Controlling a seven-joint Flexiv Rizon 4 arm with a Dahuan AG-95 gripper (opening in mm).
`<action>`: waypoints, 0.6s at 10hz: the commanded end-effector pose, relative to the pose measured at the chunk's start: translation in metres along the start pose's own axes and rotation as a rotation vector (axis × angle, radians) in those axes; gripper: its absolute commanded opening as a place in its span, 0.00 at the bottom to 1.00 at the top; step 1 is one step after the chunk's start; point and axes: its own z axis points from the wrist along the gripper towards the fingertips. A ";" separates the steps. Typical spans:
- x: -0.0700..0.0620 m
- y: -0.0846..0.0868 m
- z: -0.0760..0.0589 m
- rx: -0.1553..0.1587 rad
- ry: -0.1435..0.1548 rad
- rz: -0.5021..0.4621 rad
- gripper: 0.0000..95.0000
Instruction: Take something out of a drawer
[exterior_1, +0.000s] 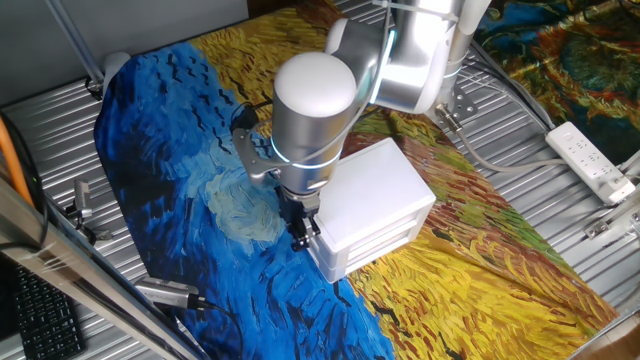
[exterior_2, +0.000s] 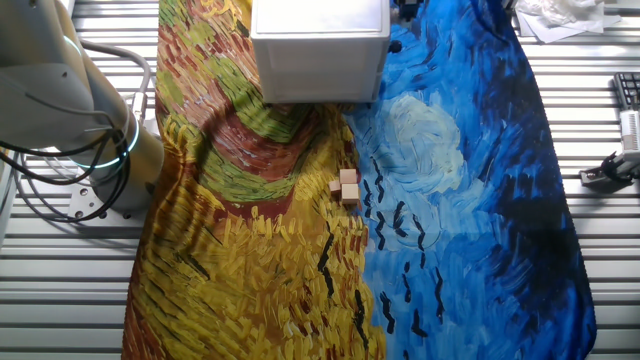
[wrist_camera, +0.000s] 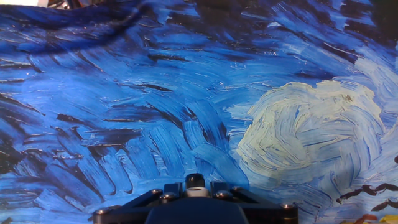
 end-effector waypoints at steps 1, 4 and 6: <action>-0.001 0.001 0.000 0.001 0.000 0.000 0.00; -0.004 0.003 0.000 0.003 0.003 0.001 0.00; -0.005 0.002 0.001 0.004 0.002 -0.005 0.00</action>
